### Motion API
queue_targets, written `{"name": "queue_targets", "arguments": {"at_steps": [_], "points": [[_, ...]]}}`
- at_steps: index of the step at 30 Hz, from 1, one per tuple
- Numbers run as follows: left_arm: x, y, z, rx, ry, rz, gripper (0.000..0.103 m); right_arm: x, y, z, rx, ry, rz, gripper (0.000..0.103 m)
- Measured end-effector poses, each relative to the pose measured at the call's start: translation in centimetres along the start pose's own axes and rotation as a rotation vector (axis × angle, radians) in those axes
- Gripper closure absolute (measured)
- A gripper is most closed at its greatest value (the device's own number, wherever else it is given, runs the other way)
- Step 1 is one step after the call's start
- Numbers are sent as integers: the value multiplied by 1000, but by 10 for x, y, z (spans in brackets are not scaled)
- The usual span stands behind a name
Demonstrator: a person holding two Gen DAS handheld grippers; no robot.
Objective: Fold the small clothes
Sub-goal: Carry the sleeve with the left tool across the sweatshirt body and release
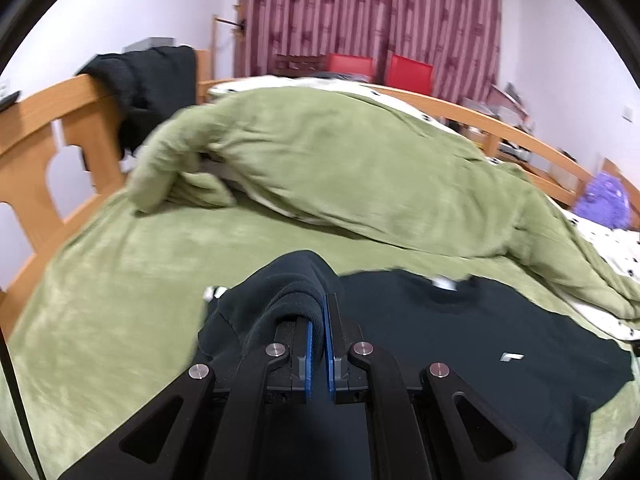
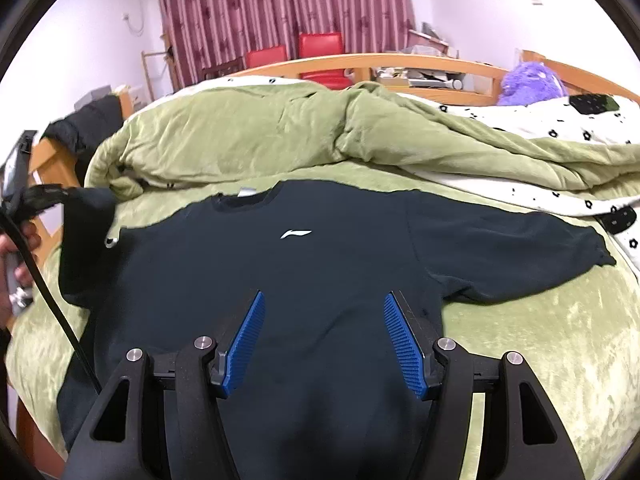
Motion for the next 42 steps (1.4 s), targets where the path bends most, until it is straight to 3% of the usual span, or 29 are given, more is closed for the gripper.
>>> {"name": "queue_targets", "arguments": {"at_steps": [8, 15, 17, 19, 25, 32, 34, 36, 42], "points": [[-48, 48, 104, -12, 113, -84, 98, 13, -3, 33, -38, 14, 37, 39], [-72, 83, 148, 24, 220, -193, 97, 1, -3, 54, -85, 12, -10, 39], [-71, 88, 153, 14, 211, -226, 93, -2, -2, 56, -94, 3, -26, 39], [-63, 90, 156, -19, 194, -233, 81, -6, -1, 53, -85, -9, -44, 39], [-13, 91, 130, -26, 183, -165, 52, -8, 5, 24, 6, -35, -58, 39], [43, 102, 64, 51, 122, -121, 52, 4, 8, -20, 52, -109, -48, 43], [56, 107, 44, 59, 89, -109, 52, 8, 10, -34, 75, -114, -36, 61], [68, 113, 24, 53, 49, -106, 52, 10, 13, -48, 101, -118, -32, 66], [88, 118, -18, 24, 1, -70, 51, 0, 29, -90, 167, -133, -72, 67]]}}
Point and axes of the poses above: each gripper's, at about its wrist camera, not at the fingertips, and x roughly against the way its jaws point, z to its right, y to its underside, the point moved 3 cm from there along -x, roughly the way its jaws point, and after that the axes turned 13 degrees about y, right-handed, at the moved point
